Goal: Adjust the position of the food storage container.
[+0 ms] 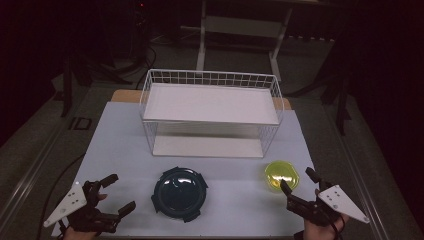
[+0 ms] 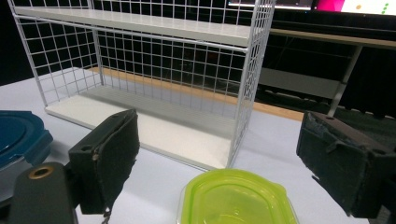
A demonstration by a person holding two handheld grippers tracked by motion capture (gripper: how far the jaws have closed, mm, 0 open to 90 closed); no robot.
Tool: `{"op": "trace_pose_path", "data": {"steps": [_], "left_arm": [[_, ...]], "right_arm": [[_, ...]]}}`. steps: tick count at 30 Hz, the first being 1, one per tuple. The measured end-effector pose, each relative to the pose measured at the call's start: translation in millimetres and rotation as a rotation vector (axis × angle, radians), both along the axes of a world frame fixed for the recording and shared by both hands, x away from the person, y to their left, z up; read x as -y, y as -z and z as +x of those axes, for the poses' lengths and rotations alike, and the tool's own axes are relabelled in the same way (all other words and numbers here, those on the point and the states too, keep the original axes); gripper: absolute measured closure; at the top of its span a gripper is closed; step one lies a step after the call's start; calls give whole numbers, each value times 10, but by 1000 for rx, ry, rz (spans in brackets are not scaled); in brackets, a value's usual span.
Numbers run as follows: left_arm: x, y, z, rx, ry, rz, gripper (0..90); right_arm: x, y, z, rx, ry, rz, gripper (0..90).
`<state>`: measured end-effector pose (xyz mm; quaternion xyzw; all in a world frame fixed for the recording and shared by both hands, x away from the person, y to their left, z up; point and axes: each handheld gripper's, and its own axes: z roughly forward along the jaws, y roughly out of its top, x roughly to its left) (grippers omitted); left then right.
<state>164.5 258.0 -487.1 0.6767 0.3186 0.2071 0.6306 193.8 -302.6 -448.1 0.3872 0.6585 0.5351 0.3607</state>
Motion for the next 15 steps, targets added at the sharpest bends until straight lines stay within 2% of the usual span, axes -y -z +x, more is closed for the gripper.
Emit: {"op": "trace_pose_path", "data": {"steps": [5, 10, 13, 15], "left_arm": [[-8, -12, -13, -1, -4, -19, 0], [-9, -32, -24, -17, -3, -28, 0], [33, -96, -45, -20, -13, 6, 0], [57, -163, -50, -27, 1, 2, 0]], "right_arm": [[-46, -12, -11, 2, -28, -12, 128], [-71, -19, -6, -1, -8, 6, 122], [-84, -29, -9, 3, -5, 13, 117], [-111, -36, -16, 9, -9, 6, 110]]}}
